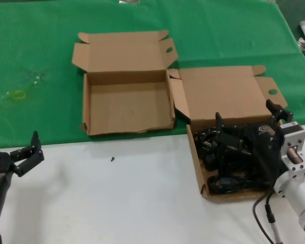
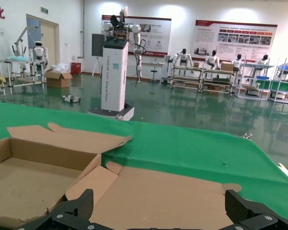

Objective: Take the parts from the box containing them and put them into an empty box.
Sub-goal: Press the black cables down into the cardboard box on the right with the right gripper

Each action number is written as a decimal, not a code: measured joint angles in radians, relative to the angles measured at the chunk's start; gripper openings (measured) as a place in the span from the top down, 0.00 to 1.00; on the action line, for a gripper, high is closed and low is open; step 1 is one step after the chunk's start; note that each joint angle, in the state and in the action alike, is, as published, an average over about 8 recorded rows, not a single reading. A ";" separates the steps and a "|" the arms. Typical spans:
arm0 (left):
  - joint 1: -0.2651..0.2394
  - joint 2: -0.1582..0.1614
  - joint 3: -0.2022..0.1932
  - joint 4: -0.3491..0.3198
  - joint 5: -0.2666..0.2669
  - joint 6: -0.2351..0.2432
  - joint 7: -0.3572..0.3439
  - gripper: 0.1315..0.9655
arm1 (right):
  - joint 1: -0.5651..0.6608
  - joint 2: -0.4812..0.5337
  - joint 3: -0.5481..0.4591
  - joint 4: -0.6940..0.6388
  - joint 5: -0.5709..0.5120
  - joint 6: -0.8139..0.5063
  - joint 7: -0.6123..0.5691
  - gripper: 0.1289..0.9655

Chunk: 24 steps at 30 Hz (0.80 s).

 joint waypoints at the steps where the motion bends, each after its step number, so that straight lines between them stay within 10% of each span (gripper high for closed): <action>1: 0.000 0.000 0.000 0.000 0.000 0.000 0.000 0.00 | 0.000 0.000 0.000 0.000 0.000 0.000 0.000 0.00; 24: 0.000 0.000 0.000 0.000 0.000 0.000 0.000 0.02 | 0.000 0.000 0.000 0.000 0.000 0.000 0.000 0.00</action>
